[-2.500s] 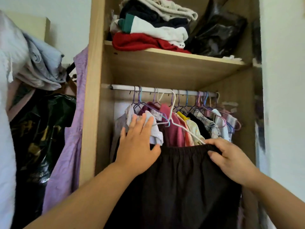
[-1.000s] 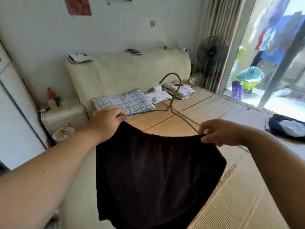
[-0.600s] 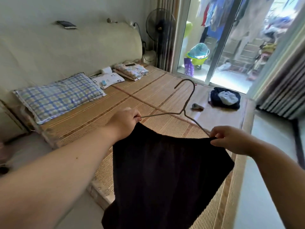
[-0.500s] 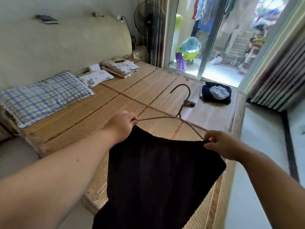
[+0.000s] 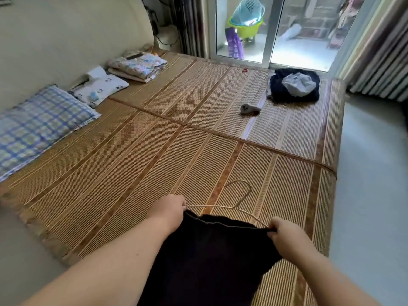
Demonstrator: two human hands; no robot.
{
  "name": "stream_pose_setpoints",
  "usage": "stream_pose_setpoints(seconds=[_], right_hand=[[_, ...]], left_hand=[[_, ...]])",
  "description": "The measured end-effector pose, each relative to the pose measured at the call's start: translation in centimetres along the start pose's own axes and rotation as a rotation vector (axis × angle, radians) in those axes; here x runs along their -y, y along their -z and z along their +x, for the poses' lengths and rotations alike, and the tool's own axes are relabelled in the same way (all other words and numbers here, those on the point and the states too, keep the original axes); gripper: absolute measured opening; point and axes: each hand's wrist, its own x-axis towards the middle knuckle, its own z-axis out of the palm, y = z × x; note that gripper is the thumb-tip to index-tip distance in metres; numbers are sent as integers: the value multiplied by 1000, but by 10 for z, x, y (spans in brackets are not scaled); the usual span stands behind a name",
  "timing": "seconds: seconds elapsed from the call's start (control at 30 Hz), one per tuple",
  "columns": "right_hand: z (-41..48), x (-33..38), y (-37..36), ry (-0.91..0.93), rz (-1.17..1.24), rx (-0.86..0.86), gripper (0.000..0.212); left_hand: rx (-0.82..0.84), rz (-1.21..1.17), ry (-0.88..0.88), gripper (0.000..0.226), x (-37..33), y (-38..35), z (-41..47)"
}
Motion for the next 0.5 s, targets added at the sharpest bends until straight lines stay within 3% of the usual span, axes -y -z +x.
stream_pose_setpoints(seconds=[0.3,0.4,0.5], right_hand=[[87,-16,-61,-55,139,-61,8],[101,-10,-71,-37,188,-24,54],[93,9,-70,72,108,63,73]], left_hand=[[85,-159,85,19,12,-77,65],[131,-229,63,57,16,-85,73],[113,-244,-24,69,14,-77,60]])
